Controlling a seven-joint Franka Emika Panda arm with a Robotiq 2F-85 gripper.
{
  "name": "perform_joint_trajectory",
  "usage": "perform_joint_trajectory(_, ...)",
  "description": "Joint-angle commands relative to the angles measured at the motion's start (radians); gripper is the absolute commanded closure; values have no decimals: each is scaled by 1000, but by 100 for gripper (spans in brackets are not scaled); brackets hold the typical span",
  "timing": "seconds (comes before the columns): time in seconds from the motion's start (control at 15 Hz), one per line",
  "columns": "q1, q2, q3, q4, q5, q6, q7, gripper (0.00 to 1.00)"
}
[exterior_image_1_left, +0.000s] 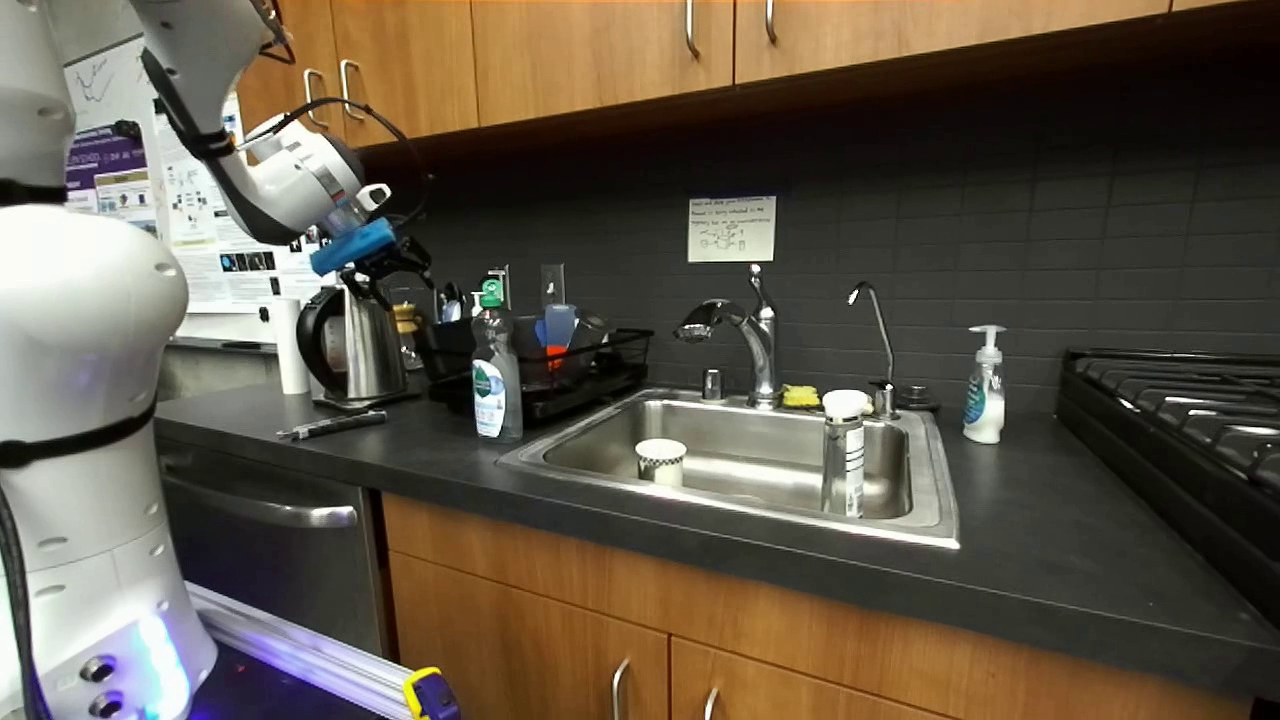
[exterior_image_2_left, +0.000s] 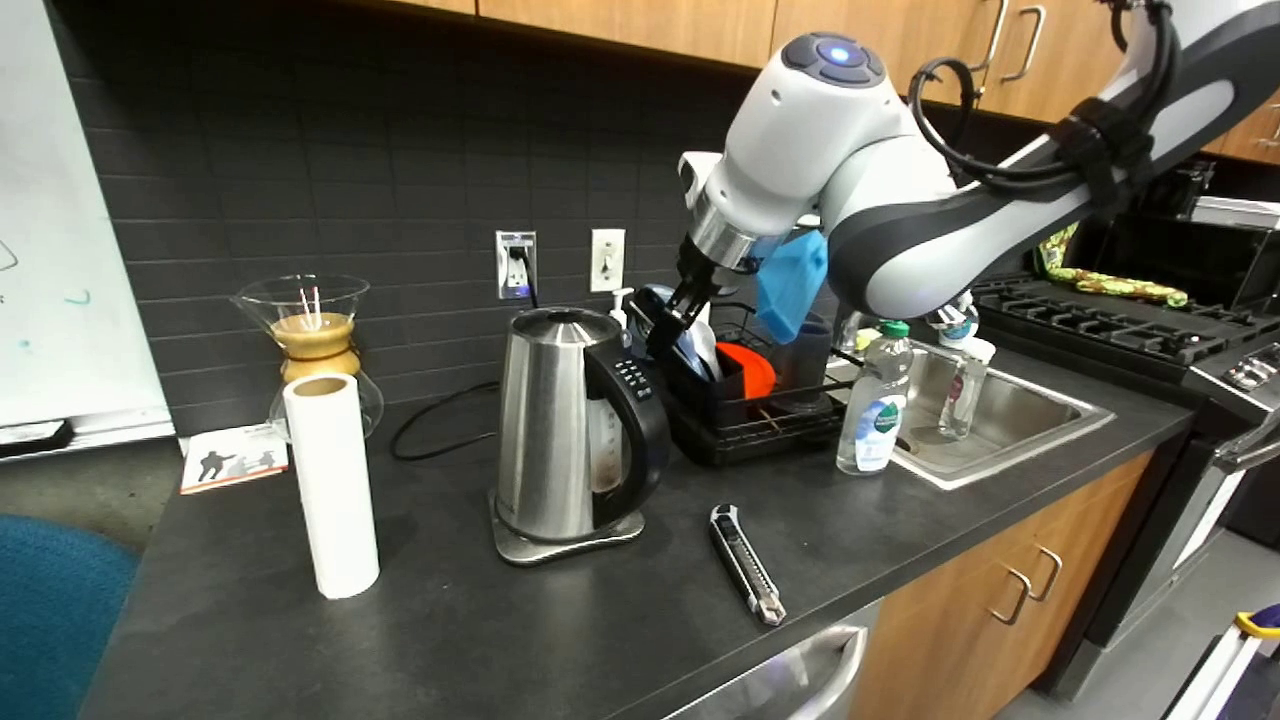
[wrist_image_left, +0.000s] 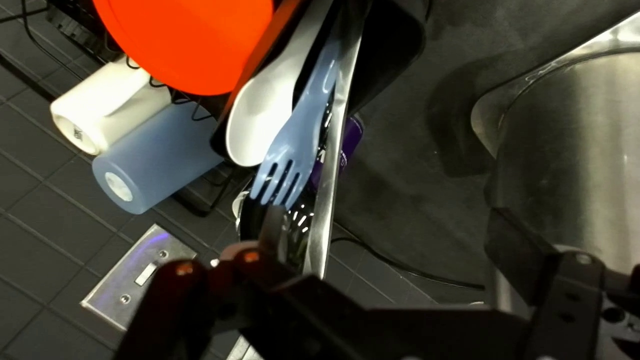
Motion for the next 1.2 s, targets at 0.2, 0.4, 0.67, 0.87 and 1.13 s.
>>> perform_joint_trajectory(0.2,-1,63,6,47,-39,19,23,15)
perform_joint_trajectory(0.4,-2,81,3,59,-35,27,17,15)
perform_joint_trajectory(0.67,-1,95,3,72,-27,32,13,48)
perform_joint_trajectory(0.87,1,94,4,67,-30,32,18,60)
perform_joint_trajectory(1.13,3,88,5,57,-34,31,29,42)
